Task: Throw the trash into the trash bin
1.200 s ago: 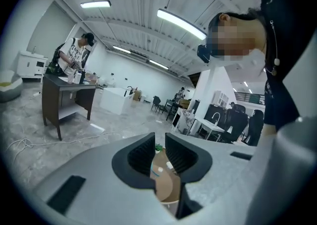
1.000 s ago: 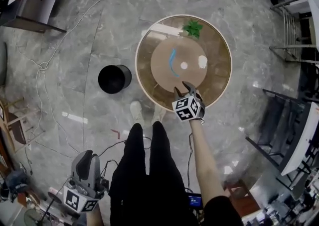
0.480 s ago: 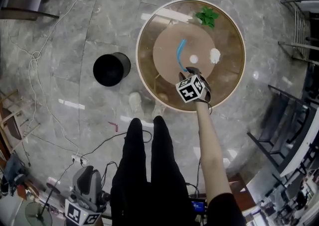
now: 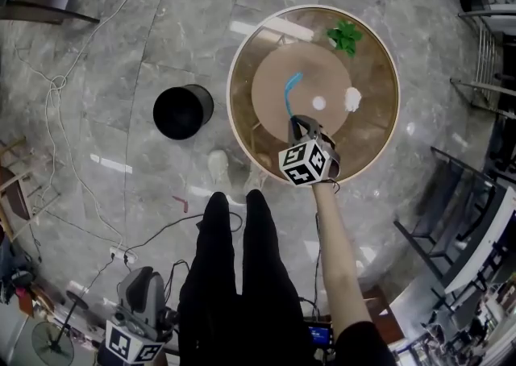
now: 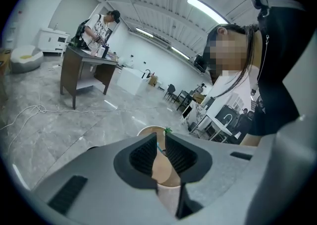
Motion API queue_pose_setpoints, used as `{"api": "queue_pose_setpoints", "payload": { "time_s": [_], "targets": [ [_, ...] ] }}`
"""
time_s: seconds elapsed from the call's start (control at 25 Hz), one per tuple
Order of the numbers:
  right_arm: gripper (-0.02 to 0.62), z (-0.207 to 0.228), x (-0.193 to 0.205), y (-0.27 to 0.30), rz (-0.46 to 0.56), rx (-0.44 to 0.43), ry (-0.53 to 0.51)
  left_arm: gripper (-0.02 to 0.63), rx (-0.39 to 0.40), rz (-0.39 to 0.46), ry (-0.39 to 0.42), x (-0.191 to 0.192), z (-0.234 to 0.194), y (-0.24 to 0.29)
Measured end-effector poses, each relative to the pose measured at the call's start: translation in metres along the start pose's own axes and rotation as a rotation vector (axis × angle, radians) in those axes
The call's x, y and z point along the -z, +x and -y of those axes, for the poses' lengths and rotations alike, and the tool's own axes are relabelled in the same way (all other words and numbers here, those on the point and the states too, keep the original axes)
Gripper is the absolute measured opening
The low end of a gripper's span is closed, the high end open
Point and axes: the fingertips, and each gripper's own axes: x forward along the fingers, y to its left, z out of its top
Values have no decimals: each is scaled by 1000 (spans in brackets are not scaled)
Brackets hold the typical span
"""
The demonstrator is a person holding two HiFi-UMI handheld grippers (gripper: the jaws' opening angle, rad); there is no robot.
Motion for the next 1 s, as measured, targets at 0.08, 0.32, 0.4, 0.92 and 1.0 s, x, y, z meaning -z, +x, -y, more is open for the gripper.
{"api": "queue_pose_setpoints", "payload": {
  "time_s": [0.08,0.32,0.4,0.92,1.0],
  "targets": [
    [17,-12,-20,-12,44,-4,-19,52,-2,6,-4,-2,-1,-1],
    [16,-54,-81,-25,151,-57,-67,52,-32,37,-27,-7,-12,-9],
    [16,-70,-97,-23,171,-86,-88,52,-45,48,-36,-8,-15,-13],
    [17,-217,-209,8,262,-317,-300,51,-220,159,-128,-9,-68,-72],
    [20,-241,-225,13,268,-351,-334,52,-247,173,-147,-10,-81,-84]
  ]
}}
